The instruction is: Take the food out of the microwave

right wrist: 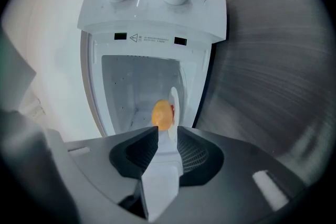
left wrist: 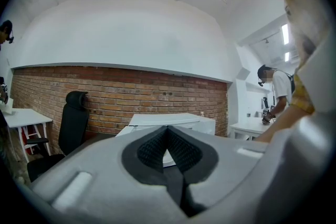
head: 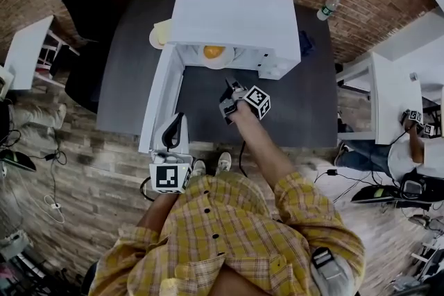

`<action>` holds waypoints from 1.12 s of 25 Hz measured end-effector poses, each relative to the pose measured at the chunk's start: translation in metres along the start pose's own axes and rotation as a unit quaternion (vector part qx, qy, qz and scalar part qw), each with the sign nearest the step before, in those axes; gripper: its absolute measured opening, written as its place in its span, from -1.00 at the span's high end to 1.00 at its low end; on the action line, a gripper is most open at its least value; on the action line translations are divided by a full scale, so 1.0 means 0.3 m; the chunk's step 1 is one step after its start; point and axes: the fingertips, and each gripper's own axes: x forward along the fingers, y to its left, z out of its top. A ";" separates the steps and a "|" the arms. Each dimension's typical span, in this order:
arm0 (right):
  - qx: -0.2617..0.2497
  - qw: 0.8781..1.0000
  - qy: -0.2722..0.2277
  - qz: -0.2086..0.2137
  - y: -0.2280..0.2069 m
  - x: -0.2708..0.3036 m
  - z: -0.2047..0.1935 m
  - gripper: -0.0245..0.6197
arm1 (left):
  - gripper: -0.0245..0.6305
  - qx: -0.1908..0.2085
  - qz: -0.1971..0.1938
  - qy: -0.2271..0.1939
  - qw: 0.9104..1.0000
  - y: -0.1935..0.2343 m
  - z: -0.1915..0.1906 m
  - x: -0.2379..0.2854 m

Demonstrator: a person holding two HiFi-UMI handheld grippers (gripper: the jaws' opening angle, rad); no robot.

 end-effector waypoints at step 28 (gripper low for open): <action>0.043 0.999 -0.013 -0.025 -0.074 0.195 0.050 0.61 | 0.94 0.003 0.032 0.023 0.999 0.046 -0.040 0.027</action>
